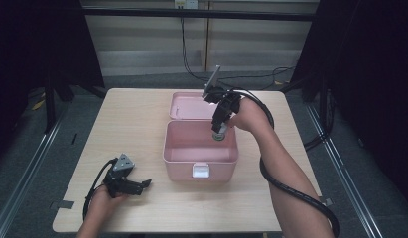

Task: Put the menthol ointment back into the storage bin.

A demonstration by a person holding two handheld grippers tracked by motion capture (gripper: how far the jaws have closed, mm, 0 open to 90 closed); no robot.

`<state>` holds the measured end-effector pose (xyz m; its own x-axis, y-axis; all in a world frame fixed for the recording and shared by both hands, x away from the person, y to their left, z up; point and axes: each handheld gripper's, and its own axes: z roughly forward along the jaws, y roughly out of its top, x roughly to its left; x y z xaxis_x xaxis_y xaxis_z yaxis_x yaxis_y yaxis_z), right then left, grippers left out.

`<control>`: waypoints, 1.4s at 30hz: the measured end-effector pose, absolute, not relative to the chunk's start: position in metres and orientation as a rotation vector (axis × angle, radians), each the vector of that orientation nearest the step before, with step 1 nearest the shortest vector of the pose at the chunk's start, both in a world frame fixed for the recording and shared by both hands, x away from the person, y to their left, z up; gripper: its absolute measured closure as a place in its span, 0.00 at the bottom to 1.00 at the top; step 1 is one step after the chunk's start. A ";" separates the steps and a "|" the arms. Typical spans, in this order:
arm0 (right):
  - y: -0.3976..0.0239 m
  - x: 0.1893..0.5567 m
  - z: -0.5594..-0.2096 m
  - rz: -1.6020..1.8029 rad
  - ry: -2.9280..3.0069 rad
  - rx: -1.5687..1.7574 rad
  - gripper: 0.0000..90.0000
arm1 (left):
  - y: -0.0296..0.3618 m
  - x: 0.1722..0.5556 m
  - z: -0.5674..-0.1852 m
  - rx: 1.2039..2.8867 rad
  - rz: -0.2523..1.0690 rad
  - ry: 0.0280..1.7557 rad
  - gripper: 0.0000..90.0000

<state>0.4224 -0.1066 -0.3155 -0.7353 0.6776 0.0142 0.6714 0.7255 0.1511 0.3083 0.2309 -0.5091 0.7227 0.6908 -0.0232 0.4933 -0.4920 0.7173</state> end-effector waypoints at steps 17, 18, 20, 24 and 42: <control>-0.097 0.436 -0.341 0.215 2.858 1.154 0.56 | 0.231 0.308 -0.509 2.198 0.343 0.887 0.10; -0.096 0.437 -0.343 0.210 2.855 1.156 0.56 | 0.231 0.308 -0.509 2.198 0.342 0.887 0.10; -0.096 0.438 -0.348 0.204 2.859 1.167 0.56 | 0.231 0.308 -0.509 2.198 0.343 0.888 0.10; -0.095 0.440 -0.355 0.196 2.854 1.174 0.56 | 0.231 0.308 -0.509 2.198 0.342 0.887 0.10; -0.091 0.443 -0.389 0.200 2.869 1.229 0.56 | 0.231 0.308 -0.509 2.195 0.349 0.889 0.10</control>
